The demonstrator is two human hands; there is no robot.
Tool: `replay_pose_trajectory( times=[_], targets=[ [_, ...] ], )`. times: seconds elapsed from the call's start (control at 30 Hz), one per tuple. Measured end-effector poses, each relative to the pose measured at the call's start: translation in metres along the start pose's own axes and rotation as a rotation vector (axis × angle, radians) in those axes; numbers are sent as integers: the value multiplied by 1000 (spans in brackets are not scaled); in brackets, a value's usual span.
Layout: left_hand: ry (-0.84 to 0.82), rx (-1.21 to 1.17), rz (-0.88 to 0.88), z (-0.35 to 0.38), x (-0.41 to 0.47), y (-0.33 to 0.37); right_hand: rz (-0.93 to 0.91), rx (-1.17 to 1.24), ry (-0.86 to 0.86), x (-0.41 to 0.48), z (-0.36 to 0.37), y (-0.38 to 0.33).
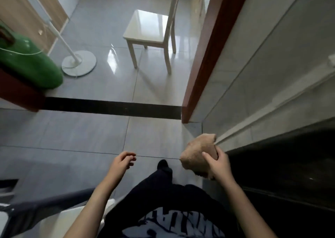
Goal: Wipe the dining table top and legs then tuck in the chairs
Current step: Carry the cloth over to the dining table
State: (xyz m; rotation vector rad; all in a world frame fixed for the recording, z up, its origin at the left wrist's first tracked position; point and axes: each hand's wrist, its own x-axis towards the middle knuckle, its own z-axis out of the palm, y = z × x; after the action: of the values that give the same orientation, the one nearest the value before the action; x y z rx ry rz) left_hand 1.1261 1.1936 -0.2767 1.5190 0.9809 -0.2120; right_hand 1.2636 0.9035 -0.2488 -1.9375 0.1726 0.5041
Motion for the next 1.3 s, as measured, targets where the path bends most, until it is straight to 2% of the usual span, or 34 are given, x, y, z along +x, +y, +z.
replay_pose_trajectory(
  times=[0.23,0.37,0.53,0.73,1.03,1.17,1.3],
  targets=[
    [29,-23,83,-51,72,86,-34,-71,-12,101,39,-72],
    [121,-36,122,-69,110,121,-11,-37,-31,158,67,-111],
    [247,-132,48,-102,166,142,-36,-92,-160,253,132,-169],
    [512,-355,-167,-144,201,142,-154,-237,-438,336,251,-273],
    [922,-730,-380,-178,185,110,-270,-509,-952,355,442,-375],
    [1057,-894,-388,-211,194,103,-297,-553,-1037,336,526,-404],
    [1192,-1091,-327,-282,218,104,-349,-593,-1070,315,607,-430]
  ],
)
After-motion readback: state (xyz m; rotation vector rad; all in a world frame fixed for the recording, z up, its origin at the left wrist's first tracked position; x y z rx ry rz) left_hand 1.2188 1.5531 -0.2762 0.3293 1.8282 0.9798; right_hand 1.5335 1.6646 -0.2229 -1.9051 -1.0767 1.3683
